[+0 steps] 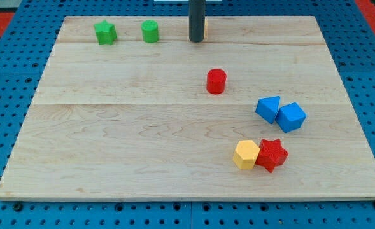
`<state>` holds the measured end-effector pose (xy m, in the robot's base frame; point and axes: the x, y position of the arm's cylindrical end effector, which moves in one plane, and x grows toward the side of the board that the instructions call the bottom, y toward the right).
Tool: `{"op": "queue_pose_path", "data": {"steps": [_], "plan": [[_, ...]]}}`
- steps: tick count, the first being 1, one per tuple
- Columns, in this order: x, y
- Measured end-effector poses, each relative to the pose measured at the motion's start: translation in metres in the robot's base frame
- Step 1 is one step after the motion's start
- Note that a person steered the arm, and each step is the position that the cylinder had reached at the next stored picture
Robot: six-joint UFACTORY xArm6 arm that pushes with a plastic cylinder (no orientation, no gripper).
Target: Move the yellow hexagon parallel to the green circle
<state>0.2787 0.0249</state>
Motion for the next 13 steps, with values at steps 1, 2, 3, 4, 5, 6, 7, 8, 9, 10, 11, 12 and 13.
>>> {"op": "queue_pose_path", "data": {"steps": [1, 2, 3, 4, 5, 6, 7, 8, 9, 10, 11, 12, 13], "plan": [[0.011, 0.061], [0.043, 0.122], [0.108, 0.163], [0.187, 0.204], [0.272, 0.217], [0.338, 0.2], [0.339, 0.174], [0.339, 0.15], [0.339, 0.15], [0.339, 0.15], [0.339, 0.149], [0.339, 0.146], [0.339, 0.141]]}}
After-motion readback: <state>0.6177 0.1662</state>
